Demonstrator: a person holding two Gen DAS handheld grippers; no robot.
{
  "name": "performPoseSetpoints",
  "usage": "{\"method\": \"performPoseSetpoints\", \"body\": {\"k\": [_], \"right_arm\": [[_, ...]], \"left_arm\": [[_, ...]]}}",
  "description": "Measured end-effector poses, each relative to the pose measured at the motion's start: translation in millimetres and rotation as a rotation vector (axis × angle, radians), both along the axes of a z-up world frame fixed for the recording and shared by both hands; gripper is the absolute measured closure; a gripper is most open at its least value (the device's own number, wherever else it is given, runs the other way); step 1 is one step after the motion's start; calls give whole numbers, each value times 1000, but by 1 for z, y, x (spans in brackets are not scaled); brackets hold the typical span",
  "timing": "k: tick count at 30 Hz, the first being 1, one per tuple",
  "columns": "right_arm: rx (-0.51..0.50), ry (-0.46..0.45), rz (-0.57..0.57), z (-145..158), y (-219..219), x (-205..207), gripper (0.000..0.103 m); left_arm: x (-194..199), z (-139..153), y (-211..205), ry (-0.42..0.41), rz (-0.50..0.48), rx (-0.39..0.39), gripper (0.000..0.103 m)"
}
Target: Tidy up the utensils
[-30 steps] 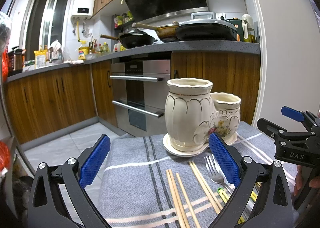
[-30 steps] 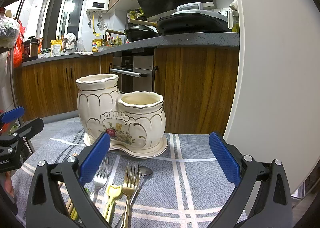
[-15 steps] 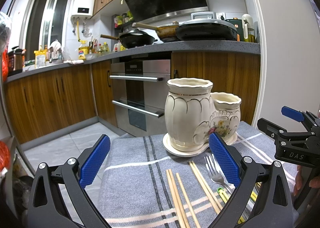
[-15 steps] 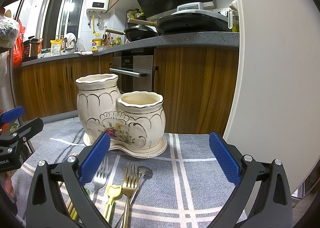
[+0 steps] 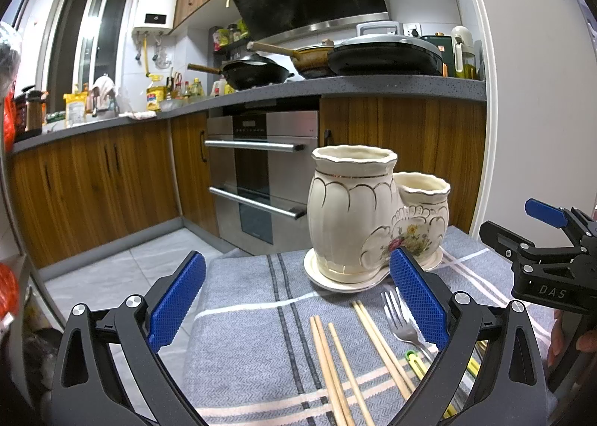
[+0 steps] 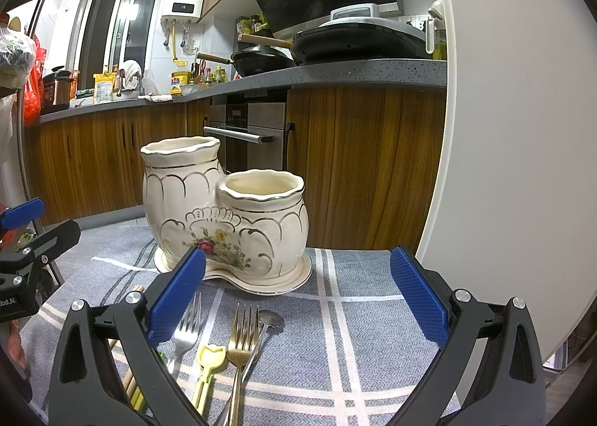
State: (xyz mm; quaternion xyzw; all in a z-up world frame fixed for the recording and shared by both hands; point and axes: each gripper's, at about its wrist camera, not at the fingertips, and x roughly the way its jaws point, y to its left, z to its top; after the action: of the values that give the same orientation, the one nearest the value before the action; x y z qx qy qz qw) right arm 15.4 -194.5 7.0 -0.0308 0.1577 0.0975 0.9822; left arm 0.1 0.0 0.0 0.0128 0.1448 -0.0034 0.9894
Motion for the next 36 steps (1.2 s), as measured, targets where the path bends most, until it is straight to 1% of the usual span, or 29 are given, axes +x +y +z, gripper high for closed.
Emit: {"method": "performPoseSetpoints", "body": {"k": [31,36], "right_arm": [[-1,3,0,-1,-1,1,5],[10,-2,-19,-5,-6,1,5]], "left_arm": [[0,0,0,1,-2,-3,5],[2,0,-2,4,9,1,5]]}}
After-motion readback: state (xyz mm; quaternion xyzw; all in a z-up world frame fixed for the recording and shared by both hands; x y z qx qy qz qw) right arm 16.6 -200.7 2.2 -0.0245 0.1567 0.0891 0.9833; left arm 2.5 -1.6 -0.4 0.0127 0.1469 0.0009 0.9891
